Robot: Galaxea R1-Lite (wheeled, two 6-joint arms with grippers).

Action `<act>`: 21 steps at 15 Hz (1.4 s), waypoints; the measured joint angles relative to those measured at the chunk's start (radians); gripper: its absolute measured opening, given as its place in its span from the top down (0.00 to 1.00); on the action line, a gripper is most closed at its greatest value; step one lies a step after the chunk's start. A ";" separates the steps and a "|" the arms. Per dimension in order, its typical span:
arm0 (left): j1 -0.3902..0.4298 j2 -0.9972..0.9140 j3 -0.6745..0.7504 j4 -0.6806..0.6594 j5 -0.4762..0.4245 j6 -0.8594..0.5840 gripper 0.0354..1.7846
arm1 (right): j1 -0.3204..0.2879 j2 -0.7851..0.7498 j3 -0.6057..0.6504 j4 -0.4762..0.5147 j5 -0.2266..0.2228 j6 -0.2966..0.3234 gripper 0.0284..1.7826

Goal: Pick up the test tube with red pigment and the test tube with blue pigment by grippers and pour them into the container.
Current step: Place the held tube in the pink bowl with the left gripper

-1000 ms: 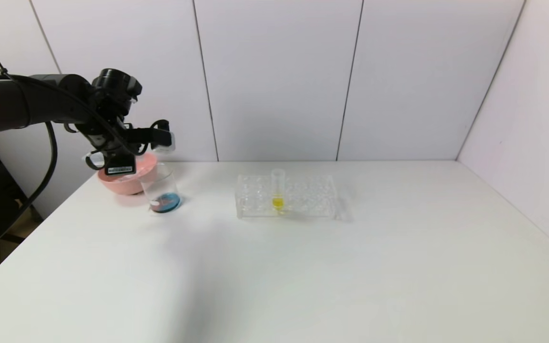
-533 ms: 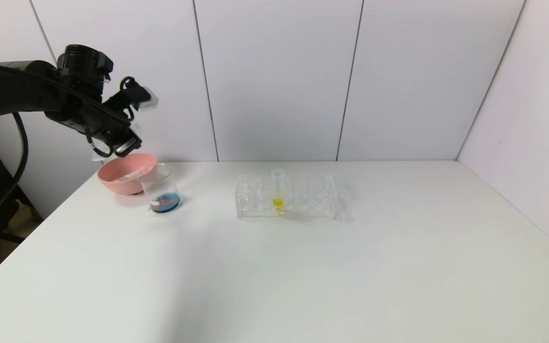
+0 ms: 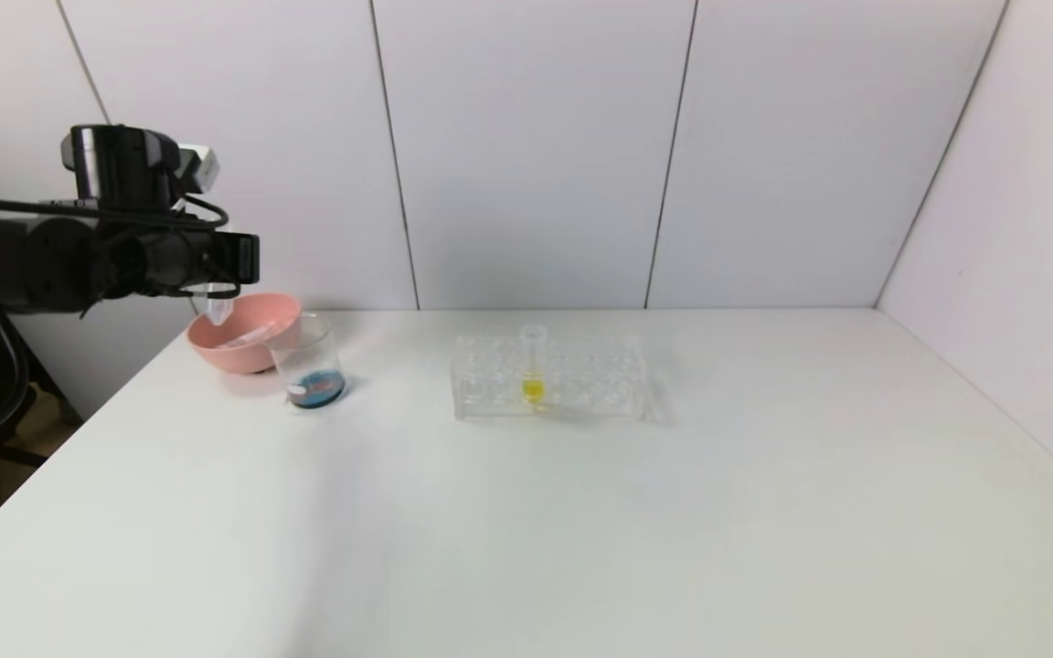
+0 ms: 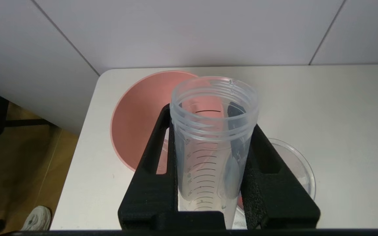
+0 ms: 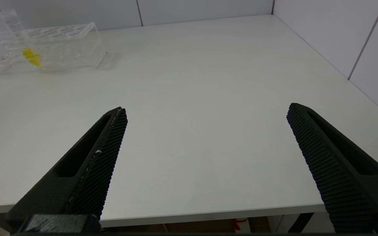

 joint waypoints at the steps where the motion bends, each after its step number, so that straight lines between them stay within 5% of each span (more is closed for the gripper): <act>1: 0.000 -0.024 0.116 -0.153 0.037 -0.013 0.71 | 0.000 0.000 0.000 0.000 0.000 0.000 0.00; 7: 0.005 -0.067 0.683 -1.011 0.194 -0.033 0.71 | 0.000 0.000 0.000 0.000 0.000 0.000 0.00; 10: 0.011 -0.014 0.793 -1.283 0.206 -0.043 0.71 | 0.000 0.000 0.000 0.000 0.000 0.000 0.00; 16: 0.036 0.126 0.569 -1.273 0.201 -0.039 0.71 | 0.000 0.000 0.000 0.000 0.000 0.000 0.00; 21: 0.068 0.265 0.229 -1.009 0.188 -0.061 0.71 | 0.000 0.000 0.000 0.000 0.000 0.000 0.00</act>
